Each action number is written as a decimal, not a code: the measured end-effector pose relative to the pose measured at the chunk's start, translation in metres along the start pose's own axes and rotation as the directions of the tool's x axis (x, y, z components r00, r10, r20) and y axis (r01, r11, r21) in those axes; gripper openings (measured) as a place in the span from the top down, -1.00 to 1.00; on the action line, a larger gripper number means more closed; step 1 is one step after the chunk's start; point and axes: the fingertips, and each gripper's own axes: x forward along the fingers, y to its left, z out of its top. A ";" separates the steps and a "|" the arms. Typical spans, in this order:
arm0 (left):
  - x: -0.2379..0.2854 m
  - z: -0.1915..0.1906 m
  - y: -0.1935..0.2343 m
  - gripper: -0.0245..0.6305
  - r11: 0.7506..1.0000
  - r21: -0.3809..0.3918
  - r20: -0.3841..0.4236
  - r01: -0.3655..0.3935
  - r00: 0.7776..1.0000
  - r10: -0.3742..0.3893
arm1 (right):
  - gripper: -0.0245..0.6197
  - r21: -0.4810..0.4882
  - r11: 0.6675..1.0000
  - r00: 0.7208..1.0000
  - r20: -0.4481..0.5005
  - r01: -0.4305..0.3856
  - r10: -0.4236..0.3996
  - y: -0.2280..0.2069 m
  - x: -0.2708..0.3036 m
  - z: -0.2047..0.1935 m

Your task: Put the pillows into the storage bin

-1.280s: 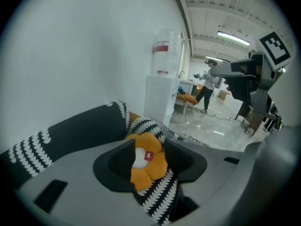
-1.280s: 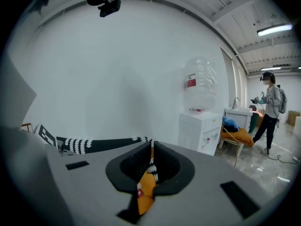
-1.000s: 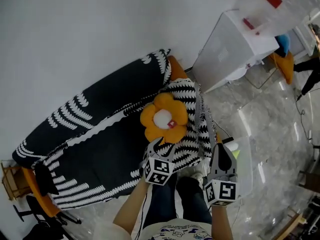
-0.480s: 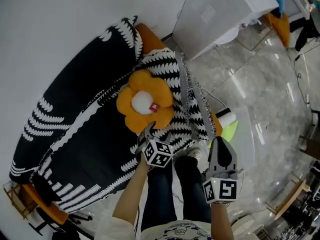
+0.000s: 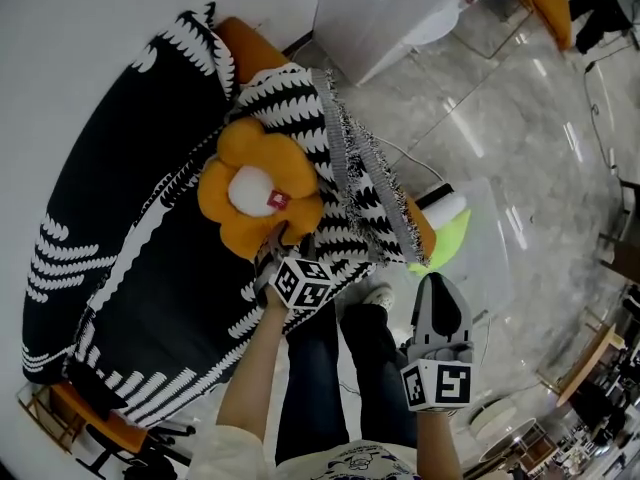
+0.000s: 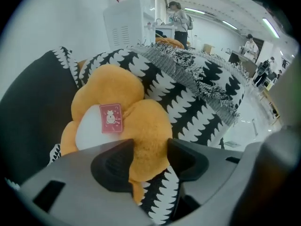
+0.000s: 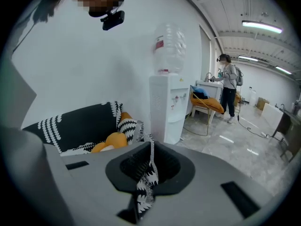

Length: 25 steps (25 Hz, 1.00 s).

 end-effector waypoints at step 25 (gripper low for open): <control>-0.171 0.063 0.060 0.81 0.945 -0.325 0.191 -0.041 0.976 0.108 | 0.83 0.045 0.999 0.989 0.146 0.013 -0.019 -0.061 -0.072 0.057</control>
